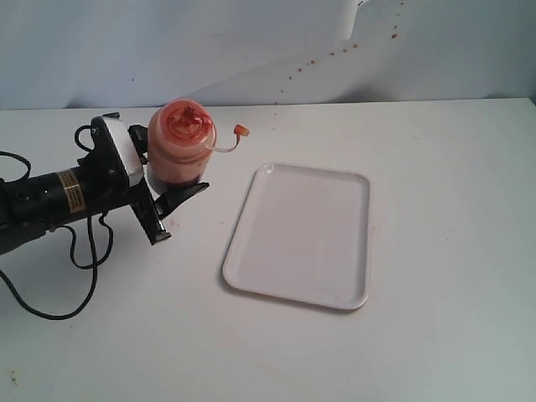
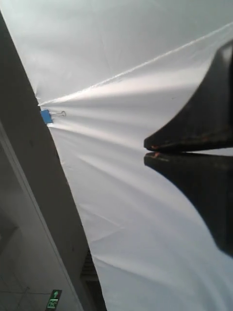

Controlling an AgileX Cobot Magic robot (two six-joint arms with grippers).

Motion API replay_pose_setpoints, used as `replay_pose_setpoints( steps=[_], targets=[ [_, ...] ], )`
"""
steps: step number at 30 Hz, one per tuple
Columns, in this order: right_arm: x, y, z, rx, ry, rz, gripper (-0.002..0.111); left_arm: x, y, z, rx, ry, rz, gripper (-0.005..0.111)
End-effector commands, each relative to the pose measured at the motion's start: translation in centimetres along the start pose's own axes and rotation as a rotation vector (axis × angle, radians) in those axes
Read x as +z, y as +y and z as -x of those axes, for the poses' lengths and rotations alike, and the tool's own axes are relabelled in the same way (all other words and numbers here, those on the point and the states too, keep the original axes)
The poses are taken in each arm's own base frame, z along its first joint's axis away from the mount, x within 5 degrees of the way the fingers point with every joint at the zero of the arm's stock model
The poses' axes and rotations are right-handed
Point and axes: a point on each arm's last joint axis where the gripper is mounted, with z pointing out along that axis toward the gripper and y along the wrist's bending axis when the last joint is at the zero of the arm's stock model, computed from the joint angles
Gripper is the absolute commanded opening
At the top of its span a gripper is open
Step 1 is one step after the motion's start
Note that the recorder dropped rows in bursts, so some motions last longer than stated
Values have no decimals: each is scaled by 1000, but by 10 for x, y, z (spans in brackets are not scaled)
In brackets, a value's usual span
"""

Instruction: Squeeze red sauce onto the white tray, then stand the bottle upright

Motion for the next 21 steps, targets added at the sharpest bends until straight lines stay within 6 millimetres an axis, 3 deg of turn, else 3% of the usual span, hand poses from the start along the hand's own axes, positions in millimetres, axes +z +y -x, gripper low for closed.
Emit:
replay_pose_setpoints(
  steps=[1, 5, 10, 16, 21],
  targets=[
    [1, 1, 18, -59, 13, -10, 0, 1, 5, 9, 4, -51, 20, 0],
    [20, -1, 22, -245, 250, -35, 0, 1, 3, 10, 17, -54, -4, 0],
    [58, -2, 30, -273, 448, -46, 0, 1, 3, 10, 18, -54, -1, 0],
    [98, 6, 22, -250, 485, 50, 0, 1, 4, 10, 16, -55, 15, 0],
    [136, 7, -1, -209, 568, 81, 0, 1, 4, 10, 16, -55, 15, 0]
  ],
)
